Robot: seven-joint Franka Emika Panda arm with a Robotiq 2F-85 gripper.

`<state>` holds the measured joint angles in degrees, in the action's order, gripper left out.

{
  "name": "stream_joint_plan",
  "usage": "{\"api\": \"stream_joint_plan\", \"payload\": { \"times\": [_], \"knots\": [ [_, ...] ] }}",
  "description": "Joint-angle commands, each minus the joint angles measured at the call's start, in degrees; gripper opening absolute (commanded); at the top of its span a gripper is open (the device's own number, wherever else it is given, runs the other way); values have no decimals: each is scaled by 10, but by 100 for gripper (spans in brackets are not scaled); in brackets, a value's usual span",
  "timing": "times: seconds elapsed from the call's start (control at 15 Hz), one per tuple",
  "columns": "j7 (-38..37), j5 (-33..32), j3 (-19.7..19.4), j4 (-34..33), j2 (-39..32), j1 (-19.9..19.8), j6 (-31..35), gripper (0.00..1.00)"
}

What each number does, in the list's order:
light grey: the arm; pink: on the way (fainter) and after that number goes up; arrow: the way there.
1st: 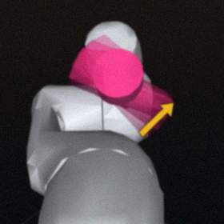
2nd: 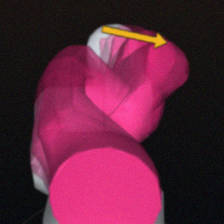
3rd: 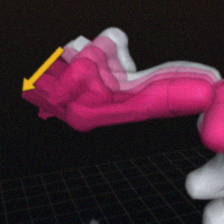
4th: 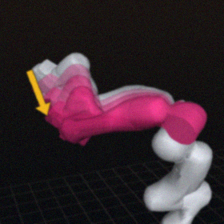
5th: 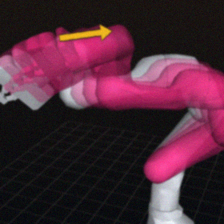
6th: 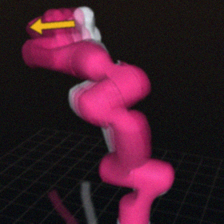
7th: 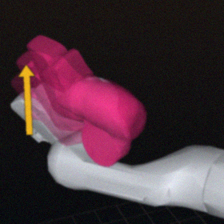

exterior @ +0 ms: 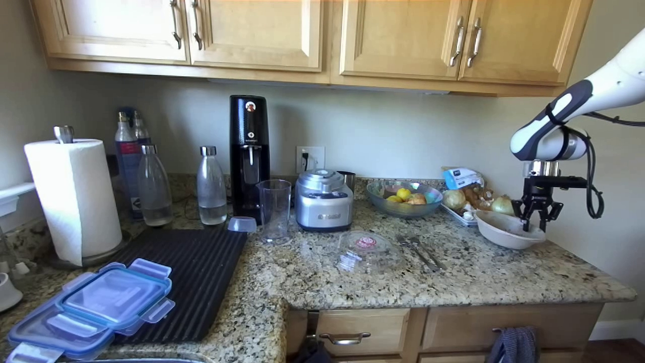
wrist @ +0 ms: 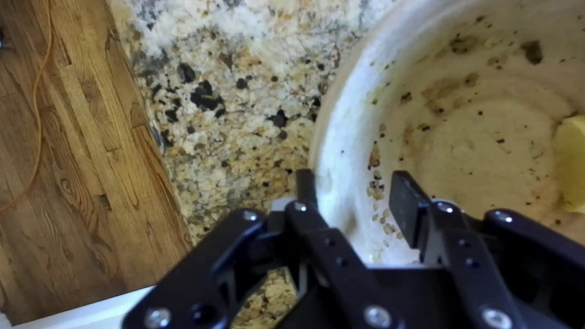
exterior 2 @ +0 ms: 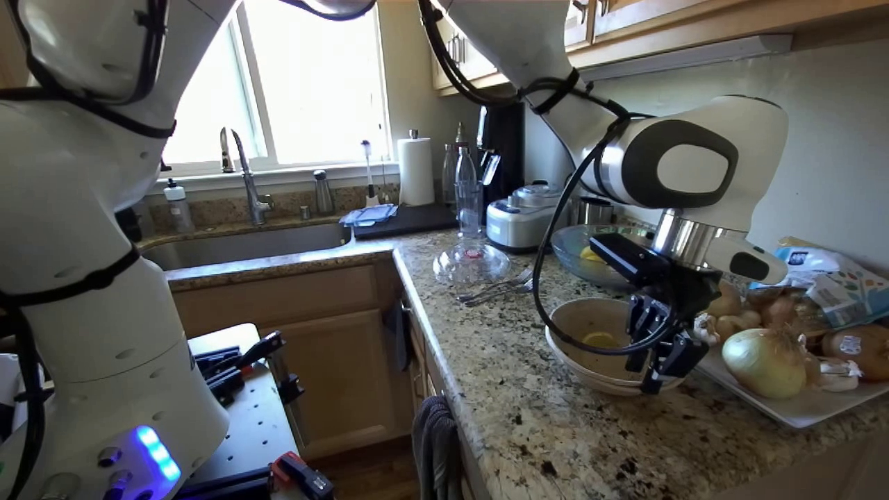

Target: Pick the forks from the bowl and put it on the counter, then unstack the bowls

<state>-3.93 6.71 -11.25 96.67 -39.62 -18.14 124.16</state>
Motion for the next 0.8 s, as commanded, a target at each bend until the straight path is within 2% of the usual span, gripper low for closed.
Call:
{"api": "stream_joint_plan", "payload": {
  "times": [0.0,0.07,0.27,0.4,0.73],
  "knots": [
    [25,15,11,11,7,-12,12,16],
    [25,13,9,17,11,-9,15,10],
    [33,10,12,32,22,-5,22,4],
    [36,11,13,34,26,-5,22,7],
    [46,7,16,59,49,0,25,7]
  ]
}}
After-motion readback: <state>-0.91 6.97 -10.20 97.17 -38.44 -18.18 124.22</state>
